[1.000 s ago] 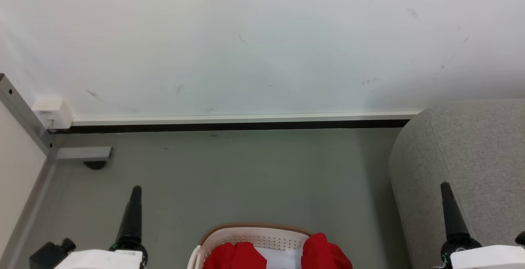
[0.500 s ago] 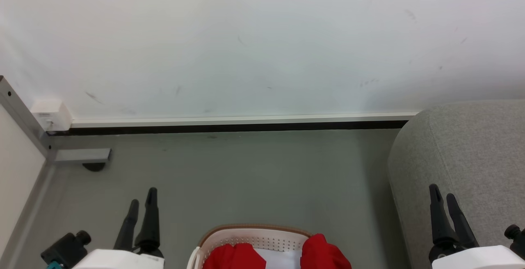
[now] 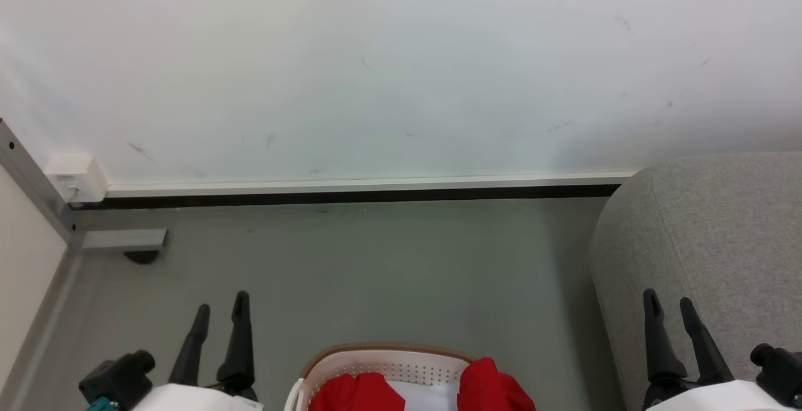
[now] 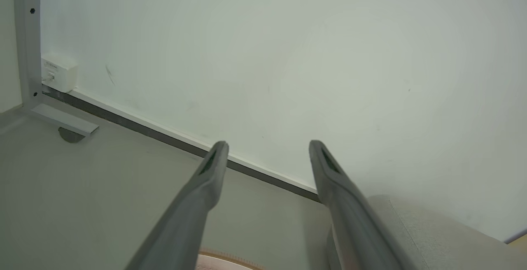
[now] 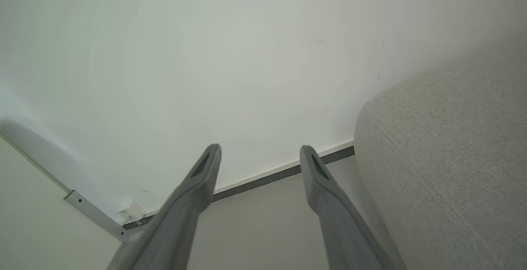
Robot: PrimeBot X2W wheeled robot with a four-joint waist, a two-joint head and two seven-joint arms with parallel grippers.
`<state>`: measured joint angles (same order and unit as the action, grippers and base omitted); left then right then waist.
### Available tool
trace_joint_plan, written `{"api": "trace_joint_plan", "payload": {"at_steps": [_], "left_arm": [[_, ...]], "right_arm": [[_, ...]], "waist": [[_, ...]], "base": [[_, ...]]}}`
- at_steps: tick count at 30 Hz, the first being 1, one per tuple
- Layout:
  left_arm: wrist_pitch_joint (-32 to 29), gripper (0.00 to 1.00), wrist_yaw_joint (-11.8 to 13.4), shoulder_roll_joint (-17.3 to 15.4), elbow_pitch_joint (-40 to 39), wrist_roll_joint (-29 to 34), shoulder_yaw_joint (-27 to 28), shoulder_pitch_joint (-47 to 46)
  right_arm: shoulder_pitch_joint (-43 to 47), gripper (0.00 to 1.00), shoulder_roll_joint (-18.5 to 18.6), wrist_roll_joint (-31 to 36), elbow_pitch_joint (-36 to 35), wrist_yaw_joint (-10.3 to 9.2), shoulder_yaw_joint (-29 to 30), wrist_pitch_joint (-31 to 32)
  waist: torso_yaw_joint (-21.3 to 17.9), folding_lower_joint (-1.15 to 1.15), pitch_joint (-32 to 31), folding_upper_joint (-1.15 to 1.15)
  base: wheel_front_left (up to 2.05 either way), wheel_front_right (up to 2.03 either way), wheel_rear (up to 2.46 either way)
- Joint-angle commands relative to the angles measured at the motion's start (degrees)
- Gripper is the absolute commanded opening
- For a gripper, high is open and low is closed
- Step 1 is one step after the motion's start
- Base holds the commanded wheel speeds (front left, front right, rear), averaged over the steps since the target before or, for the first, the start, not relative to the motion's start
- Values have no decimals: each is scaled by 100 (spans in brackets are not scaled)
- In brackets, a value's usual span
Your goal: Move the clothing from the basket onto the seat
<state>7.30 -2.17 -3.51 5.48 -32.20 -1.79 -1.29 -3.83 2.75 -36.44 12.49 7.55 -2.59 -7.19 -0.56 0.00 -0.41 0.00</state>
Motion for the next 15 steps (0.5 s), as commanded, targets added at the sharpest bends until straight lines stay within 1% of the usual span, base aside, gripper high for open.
{"api": "trace_joint_plan", "payload": {"at_steps": [1,15], "left_arm": [[64,100,38,-79,-60,253,-22,-21],[282,100,159,-155,-15,1051,-213,30]], "right_arm": [[-101,100,9,218,-15,-6,-20,-74],[-129,100,13,909,154,-7,-206,-286]], "waist": [[-1,0,-2,0],[-2,0,-36,0]], "base": [[0,0,0],[0,0,0]]}}
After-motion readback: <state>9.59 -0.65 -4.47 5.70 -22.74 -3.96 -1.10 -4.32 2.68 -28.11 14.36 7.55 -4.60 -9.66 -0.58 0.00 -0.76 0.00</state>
